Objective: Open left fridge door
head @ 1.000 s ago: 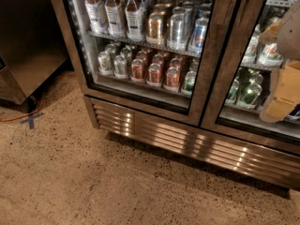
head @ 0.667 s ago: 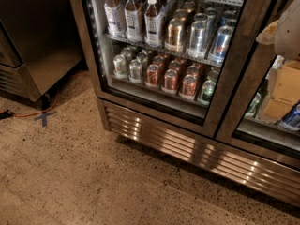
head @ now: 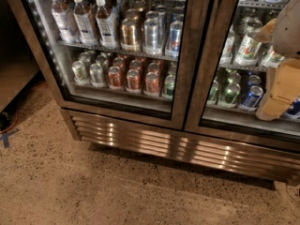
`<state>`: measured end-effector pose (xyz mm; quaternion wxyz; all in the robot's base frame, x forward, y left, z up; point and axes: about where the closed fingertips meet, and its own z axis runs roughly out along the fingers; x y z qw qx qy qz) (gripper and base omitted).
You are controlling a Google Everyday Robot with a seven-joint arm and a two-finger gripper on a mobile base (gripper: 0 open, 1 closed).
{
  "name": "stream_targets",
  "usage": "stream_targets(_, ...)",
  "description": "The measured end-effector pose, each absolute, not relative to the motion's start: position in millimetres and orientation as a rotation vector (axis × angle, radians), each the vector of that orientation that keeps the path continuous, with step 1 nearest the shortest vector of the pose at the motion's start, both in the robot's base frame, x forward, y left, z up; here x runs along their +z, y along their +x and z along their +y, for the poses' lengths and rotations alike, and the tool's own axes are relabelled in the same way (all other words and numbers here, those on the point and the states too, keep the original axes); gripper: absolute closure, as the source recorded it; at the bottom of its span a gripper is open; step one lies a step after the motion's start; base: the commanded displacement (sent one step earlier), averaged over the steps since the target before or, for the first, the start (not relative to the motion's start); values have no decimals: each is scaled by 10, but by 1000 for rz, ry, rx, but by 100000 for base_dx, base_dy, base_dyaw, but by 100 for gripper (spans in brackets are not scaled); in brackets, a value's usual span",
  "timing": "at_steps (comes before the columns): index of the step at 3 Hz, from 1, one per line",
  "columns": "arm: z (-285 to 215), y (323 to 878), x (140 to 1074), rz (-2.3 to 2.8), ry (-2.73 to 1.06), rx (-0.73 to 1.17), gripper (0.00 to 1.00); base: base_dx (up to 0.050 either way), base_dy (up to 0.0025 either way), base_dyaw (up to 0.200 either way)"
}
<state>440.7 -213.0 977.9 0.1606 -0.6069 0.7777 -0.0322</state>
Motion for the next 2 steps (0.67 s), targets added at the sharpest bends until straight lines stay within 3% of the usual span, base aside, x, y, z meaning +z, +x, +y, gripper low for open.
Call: stream_targets(2,-1463,4367,9667,2150,-1897,-178,0,0,0,0)
